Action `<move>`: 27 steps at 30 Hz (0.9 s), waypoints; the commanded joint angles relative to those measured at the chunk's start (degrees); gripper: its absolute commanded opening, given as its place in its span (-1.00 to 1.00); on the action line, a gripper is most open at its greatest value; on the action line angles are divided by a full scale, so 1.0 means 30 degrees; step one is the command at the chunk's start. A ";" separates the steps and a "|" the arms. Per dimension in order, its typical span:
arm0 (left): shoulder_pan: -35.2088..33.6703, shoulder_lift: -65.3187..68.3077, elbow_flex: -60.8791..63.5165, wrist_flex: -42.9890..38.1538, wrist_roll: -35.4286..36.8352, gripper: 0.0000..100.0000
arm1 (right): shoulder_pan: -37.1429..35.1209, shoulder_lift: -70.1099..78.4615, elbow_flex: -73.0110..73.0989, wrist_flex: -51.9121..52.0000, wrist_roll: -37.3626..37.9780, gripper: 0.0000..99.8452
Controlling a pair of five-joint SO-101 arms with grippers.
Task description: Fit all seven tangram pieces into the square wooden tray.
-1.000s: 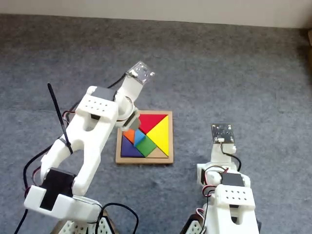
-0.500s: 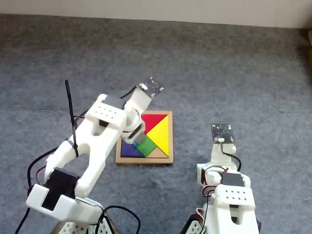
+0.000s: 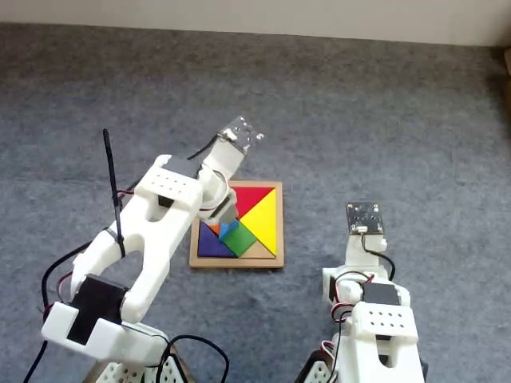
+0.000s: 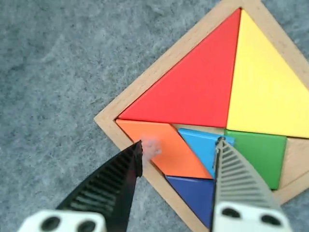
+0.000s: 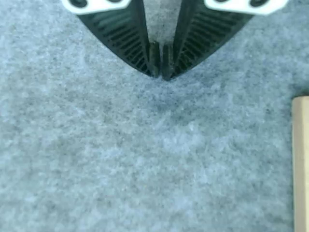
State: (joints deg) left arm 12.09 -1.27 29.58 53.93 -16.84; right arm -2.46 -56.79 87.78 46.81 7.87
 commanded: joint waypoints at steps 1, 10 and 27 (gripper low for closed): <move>-0.0161 -0.0161 -0.0132 -0.0440 0.0088 -0.52 | 0.0073 -0.0015 0.0337 -0.0630 0.0205 -0.93; 0.0396 -0.1216 -0.1685 0.3136 0.0147 -0.52 | 0.0073 -0.0015 0.0337 -0.0630 0.0205 -0.93; -0.0454 -0.1538 0.1538 -0.0293 0.0147 -0.52 | 0.0073 -0.0015 0.0337 -0.0630 0.0205 -0.93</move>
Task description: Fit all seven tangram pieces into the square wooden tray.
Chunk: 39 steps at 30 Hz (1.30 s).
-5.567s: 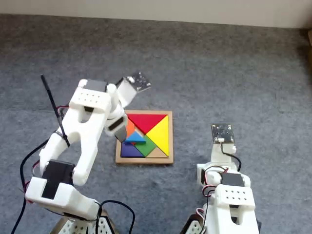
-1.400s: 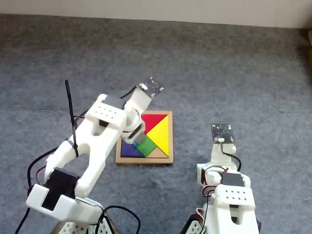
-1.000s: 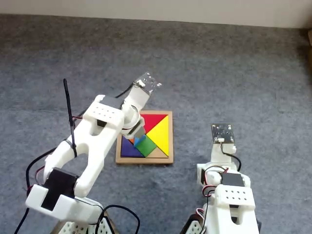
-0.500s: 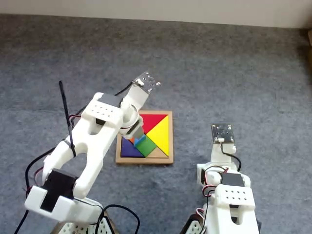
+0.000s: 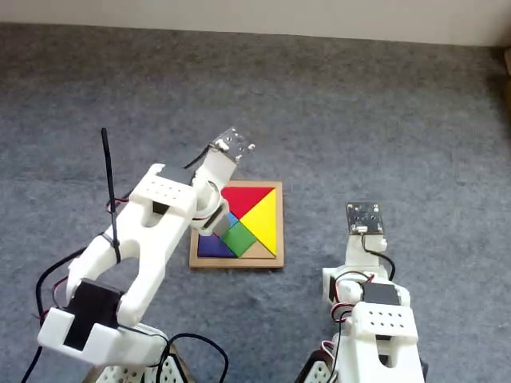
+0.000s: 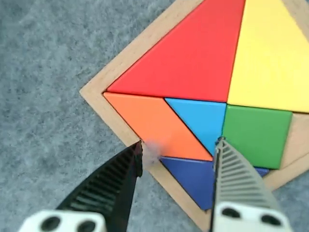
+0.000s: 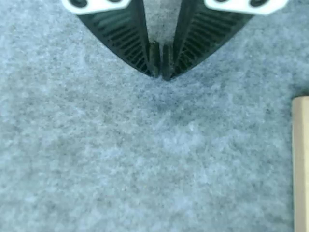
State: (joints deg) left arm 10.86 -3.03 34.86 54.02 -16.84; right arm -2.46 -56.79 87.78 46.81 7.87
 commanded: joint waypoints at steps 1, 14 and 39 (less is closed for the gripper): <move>-0.0044 -0.0952 -0.0542 -0.0322 0.0147 -0.52 | 0.0073 -0.0015 0.0337 -0.0630 0.0205 -0.93; -0.0015 -0.2974 -0.3678 0.5070 0.0996 -0.67 | 0.0073 -0.0015 0.0337 -0.0630 0.0205 -0.93; -0.4147 -2.1934 0.7487 0.4982 0.1114 -0.99 | 0.0073 -0.0073 0.0103 -0.0513 0.0088 -0.99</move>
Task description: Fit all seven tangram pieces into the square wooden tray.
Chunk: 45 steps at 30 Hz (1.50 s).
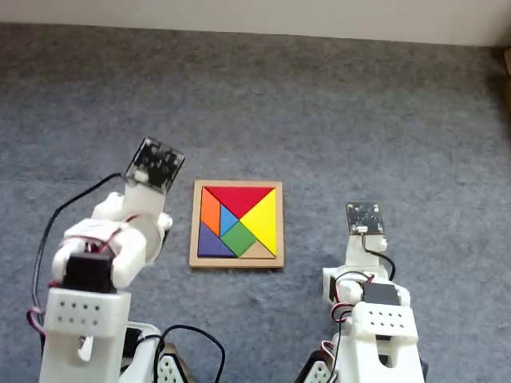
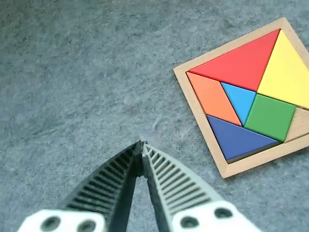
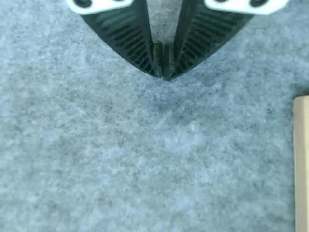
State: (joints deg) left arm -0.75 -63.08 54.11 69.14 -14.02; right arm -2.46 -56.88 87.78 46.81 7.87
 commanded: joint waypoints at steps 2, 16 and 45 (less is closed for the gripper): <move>-0.0278 -0.2916 0.1919 -0.0059 0.0176 -0.99 | 0.0073 -0.0278 -0.0220 -0.0366 0.0088 -0.99; -0.0366 -0.8454 0.7780 -0.1934 0.0176 -0.99 | -0.0044 -1.4168 0.0659 0.6286 0.0088 -0.99; -0.0366 -1.3758 1.4344 0.0938 0.0088 -0.99 | -0.0015 -1.5927 0.5289 0.6989 0.0088 -0.99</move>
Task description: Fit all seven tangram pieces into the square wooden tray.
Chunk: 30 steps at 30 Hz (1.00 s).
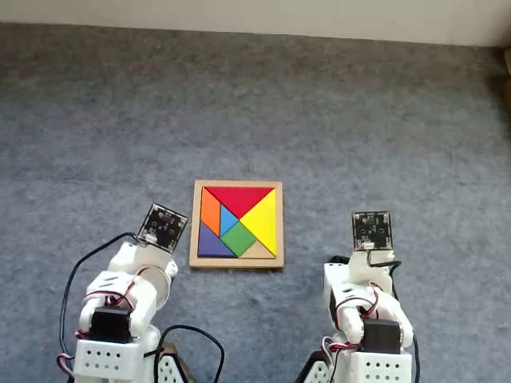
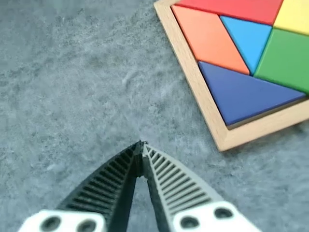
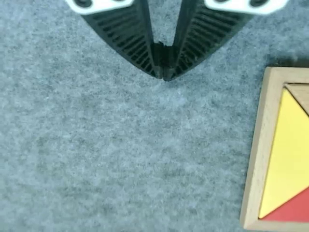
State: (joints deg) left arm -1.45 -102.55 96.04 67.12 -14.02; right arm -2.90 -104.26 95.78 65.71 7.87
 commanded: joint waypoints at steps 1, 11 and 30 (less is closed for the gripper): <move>-0.0132 -0.0601 0.0366 0.2110 0.0088 -0.99 | 0.0103 -0.0132 0.2623 0.1128 0.0088 -0.99; -0.0161 -0.0601 0.0366 0.3048 0.0088 -0.99 | 0.0190 -0.0220 0.2623 0.1949 0.0176 -0.99; -0.0103 -0.0601 0.0366 0.3194 0.0117 -0.99 | 0.0190 -0.0249 0.2623 0.1949 0.0176 -0.99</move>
State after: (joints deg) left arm -1.45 -102.55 96.04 76.44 -14.02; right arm -2.90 -104.26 95.78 71.16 7.87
